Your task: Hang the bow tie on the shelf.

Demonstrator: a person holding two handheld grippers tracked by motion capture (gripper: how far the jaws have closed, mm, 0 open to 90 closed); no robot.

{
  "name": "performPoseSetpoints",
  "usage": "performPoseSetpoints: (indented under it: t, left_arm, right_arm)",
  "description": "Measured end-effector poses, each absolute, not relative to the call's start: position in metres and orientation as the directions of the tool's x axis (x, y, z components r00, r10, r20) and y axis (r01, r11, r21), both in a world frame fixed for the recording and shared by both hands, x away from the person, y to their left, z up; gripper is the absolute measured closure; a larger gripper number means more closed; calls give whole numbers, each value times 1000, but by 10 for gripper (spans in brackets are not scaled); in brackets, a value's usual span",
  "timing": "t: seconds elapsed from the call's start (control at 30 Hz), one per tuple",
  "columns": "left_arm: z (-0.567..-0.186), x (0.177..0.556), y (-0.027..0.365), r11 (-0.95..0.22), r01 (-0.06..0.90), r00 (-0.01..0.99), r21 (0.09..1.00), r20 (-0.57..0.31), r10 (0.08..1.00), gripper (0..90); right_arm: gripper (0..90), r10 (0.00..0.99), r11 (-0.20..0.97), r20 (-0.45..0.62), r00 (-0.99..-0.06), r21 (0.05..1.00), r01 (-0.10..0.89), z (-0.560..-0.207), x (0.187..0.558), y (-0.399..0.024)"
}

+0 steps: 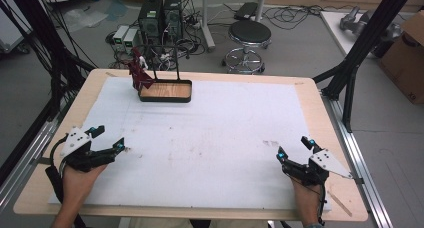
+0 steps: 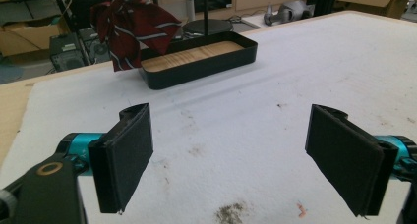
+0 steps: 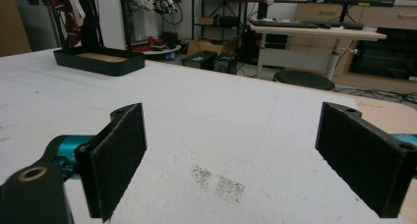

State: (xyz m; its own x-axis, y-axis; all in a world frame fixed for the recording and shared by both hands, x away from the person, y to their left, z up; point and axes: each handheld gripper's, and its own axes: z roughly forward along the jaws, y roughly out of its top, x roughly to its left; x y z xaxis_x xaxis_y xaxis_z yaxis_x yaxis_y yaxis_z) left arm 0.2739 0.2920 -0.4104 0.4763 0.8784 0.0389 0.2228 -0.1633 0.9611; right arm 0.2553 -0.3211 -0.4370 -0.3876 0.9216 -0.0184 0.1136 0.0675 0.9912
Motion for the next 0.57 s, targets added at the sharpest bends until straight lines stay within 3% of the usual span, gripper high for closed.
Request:
performPoseSetpoints:
  t: [0.57]
  left_arm:
    - [-430,273,288,-186,275,474,943,35,880,184]
  right_arm:
    - [110,920,73,-19,-391,990,123,-440,257,-320]
